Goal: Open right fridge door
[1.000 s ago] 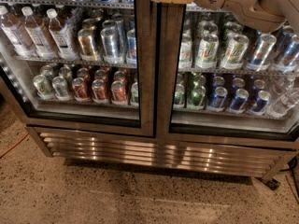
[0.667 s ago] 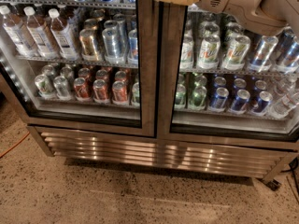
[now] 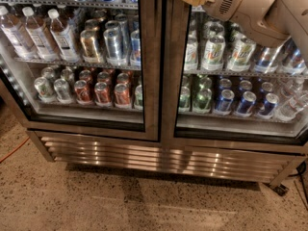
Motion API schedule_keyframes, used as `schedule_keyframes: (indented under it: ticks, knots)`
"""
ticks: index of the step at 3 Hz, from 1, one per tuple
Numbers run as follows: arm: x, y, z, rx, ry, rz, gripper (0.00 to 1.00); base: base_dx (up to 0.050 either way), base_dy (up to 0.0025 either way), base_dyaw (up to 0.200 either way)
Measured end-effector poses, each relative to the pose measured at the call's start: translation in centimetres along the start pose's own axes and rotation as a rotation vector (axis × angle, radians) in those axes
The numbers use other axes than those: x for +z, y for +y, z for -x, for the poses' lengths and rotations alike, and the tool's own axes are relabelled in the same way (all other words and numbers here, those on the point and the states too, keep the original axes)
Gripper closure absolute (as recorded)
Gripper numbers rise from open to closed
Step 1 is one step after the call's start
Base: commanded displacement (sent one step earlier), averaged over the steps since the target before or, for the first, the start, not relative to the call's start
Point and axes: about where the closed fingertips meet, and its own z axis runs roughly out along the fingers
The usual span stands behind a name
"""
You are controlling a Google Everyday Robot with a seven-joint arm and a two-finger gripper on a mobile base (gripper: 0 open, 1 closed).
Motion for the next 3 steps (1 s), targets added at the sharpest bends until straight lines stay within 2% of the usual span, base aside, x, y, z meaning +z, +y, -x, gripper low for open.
schedule_keyframes:
  ticks: [1, 3]
  knots:
    - [-0.4, -0.4, -0.3, 0.011, -0.004, -0.006, 0.45, 0.0, 0.0, 0.0]
    - [-2.3, -1.2, -1.4, 0.026, 0.062, -0.034, 0.4, 0.0, 0.0, 0.0]
